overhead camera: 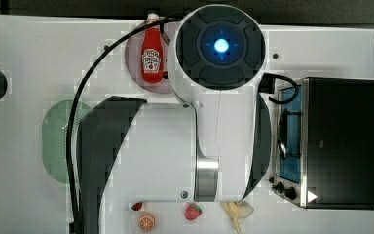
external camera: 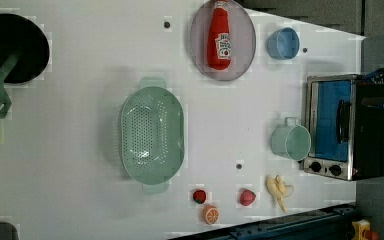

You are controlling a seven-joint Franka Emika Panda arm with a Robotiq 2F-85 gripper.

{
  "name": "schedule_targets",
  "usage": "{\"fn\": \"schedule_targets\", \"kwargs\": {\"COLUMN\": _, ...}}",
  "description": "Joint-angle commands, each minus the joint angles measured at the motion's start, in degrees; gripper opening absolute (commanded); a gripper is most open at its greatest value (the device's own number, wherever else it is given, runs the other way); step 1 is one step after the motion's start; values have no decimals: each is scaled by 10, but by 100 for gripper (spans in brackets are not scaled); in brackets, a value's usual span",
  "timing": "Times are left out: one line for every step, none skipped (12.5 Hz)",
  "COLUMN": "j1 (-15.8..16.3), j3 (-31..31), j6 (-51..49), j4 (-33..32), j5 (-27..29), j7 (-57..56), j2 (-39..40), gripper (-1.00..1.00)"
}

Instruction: Drag strainer left to right.

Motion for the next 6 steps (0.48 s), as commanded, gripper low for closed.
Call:
{"fn": "schedule_targets", "kwargs": {"j1": -4, "j3": -3, "j6": -109, "j4": -130, "j5": -6, "j7": 77, "j2": -253, "gripper": 60}}
{"fn": "schedule_targets", "kwargs": {"j1": -4, "j3": -2, "j6": -109, "j4": -130, "j5": -5, "j7": 77, "j2": -253, "gripper": 82}}
{"fn": "schedule_targets", "kwargs": {"j1": -3, "j3": 2, "j6": -109, "j4": -131, "j5": -4, "j7": 77, "j2": -252, "gripper": 99}}
{"fn": "schedule_targets", "kwargs": {"j1": 0, "j3": 13, "j6": -109, "j4": -131, "j5": -3, "j7": 77, "j2": -249, "gripper": 100}}
{"fn": "schedule_targets", "kwargs": {"j1": 5, "j3": 28, "j6": -108, "j4": -131, "j5": -3, "j7": 77, "j2": -246, "gripper": 100}}
{"fn": "schedule_targets", "kwargs": {"j1": 11, "j3": 49, "j6": -106, "j4": -131, "j5": -3, "j7": 77, "j2": -241, "gripper": 100}}
